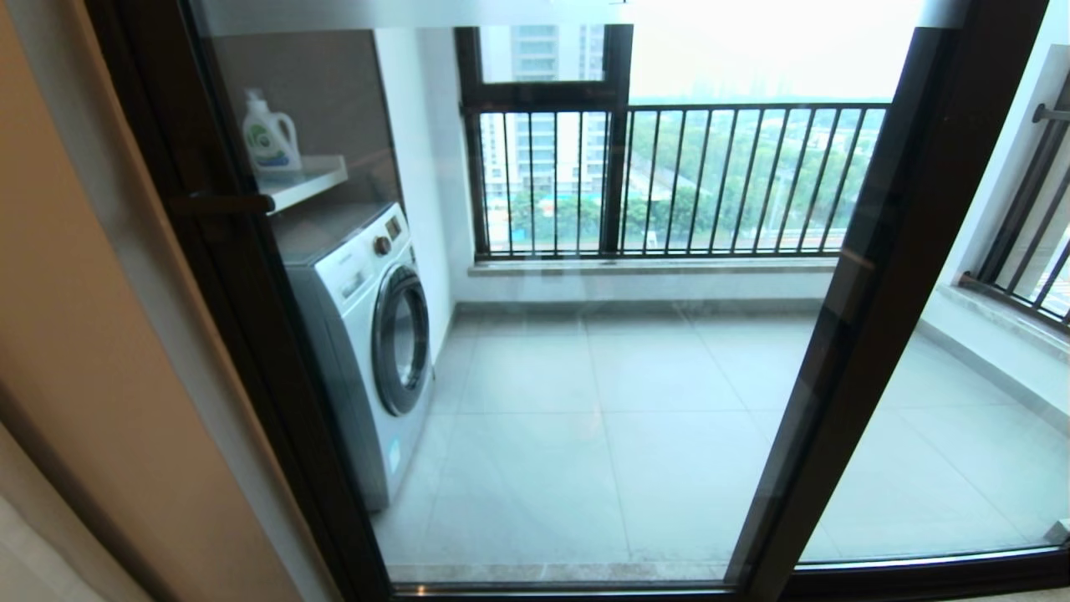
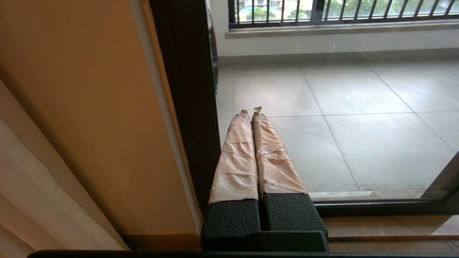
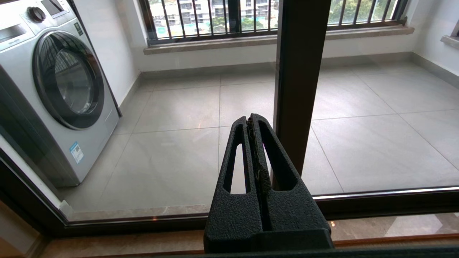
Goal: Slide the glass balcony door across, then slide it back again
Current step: Open the slid door
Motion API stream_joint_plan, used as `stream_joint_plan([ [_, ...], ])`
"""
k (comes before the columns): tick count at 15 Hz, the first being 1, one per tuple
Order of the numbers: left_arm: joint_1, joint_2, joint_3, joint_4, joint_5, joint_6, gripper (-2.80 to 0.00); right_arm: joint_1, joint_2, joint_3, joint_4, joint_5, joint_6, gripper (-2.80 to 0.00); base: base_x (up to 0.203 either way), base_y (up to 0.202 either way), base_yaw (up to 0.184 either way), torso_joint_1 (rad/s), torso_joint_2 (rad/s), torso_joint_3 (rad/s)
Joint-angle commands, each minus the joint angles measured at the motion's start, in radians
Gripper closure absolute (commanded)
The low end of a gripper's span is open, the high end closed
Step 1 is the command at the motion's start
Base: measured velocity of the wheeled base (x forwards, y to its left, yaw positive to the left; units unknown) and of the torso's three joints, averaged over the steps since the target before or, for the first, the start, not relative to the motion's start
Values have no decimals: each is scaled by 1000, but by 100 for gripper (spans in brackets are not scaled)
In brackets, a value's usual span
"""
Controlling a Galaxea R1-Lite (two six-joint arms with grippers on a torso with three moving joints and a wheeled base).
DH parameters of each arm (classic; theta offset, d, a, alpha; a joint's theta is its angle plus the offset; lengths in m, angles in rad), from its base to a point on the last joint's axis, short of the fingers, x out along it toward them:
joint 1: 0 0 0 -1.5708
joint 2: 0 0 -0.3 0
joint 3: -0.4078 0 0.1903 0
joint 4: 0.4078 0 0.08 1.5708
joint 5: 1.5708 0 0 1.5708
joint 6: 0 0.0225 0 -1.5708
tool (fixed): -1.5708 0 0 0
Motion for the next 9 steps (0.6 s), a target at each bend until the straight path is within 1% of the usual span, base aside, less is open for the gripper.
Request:
stream_joint_plan([
  [1,0,2,0,0,0,0,0,0,2,12,-1,-1,1,0,0,0,0,0,0,0],
  [9,0,2,0,0,0,0,0,0,0,12,-2,-3,5,0,0,0,0,0,0,0],
])
